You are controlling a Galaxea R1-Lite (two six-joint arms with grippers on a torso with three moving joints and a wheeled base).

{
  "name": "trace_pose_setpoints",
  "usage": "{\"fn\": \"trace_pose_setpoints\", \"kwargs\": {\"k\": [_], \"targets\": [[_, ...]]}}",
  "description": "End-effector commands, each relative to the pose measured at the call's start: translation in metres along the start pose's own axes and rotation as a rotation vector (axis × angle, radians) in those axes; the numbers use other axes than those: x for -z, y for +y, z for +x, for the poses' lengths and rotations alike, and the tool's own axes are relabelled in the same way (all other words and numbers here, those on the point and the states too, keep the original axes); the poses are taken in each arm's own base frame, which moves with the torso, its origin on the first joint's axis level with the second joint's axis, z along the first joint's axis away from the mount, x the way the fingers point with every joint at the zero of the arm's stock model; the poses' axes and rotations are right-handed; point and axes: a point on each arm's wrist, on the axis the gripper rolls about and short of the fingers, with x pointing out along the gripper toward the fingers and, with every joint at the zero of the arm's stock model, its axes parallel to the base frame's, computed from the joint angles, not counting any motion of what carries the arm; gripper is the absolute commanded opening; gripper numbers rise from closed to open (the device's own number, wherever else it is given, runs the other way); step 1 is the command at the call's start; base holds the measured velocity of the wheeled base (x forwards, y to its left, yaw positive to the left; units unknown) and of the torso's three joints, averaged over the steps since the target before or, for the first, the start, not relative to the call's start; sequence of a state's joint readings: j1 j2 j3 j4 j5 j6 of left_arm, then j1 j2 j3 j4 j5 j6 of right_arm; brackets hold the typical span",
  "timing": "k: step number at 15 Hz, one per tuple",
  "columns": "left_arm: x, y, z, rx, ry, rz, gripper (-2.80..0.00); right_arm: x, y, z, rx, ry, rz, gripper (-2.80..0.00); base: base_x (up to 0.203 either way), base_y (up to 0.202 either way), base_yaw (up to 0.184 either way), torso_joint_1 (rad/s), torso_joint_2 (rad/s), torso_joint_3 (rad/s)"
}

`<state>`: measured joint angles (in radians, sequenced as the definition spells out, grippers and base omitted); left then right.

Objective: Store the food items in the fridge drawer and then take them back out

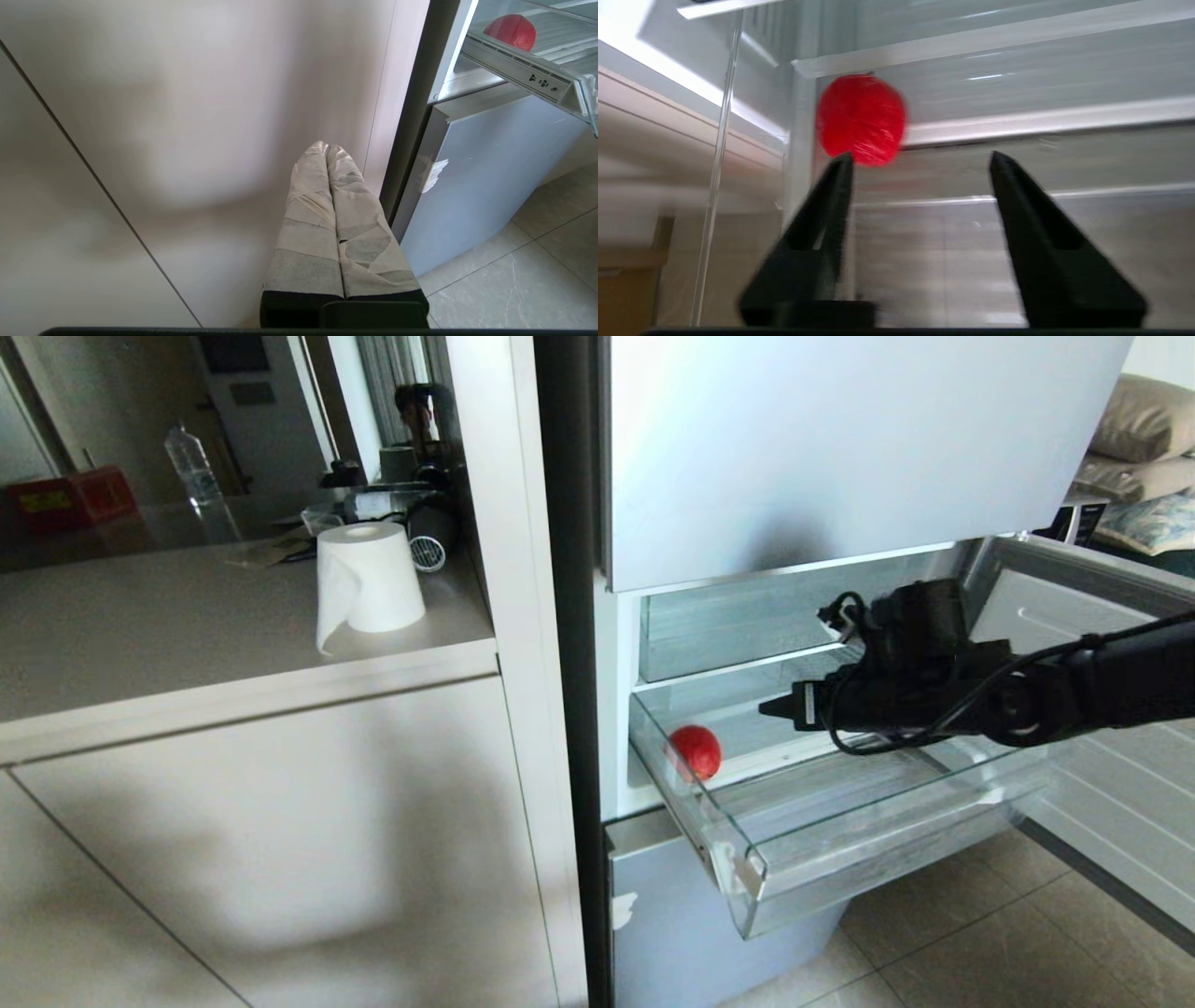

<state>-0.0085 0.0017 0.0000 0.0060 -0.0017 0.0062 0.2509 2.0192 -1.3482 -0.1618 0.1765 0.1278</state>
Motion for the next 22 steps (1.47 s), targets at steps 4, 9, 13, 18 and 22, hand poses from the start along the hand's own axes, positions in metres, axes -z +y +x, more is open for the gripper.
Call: {"fn": "trace_pose_setpoints", "kwargs": {"k": [4,9,13,18,22], "targets": [[0.000,0.000,0.000,-0.001,0.001,0.000,-2.80,0.016,0.004,0.059,-0.096,0.077,0.089,0.00,0.000,0.000,0.000,0.000,0.00,0.000],[0.000,0.000,0.000,0.000,0.001,0.000,-2.80,0.023,0.013,0.065,-0.136,0.104,0.100,0.00,0.000,0.000,0.000,0.000,0.00,0.000],[0.000,0.000,0.000,0.000,0.001,0.000,-2.80,0.036,0.020,0.078,-0.148,0.045,0.108,0.00,0.000,0.000,0.000,0.000,0.00,0.000],[0.000,0.000,0.000,0.001,0.001,0.000,-2.80,0.052,0.032,0.099,-0.083,0.034,0.102,0.00,0.000,0.000,0.000,0.000,0.00,0.000],[0.000,0.000,0.000,-0.001,0.001,0.000,-2.80,0.059,0.039,0.111,-0.033,0.006,0.090,0.00,0.000,0.000,0.000,0.000,0.00,0.000]]}}
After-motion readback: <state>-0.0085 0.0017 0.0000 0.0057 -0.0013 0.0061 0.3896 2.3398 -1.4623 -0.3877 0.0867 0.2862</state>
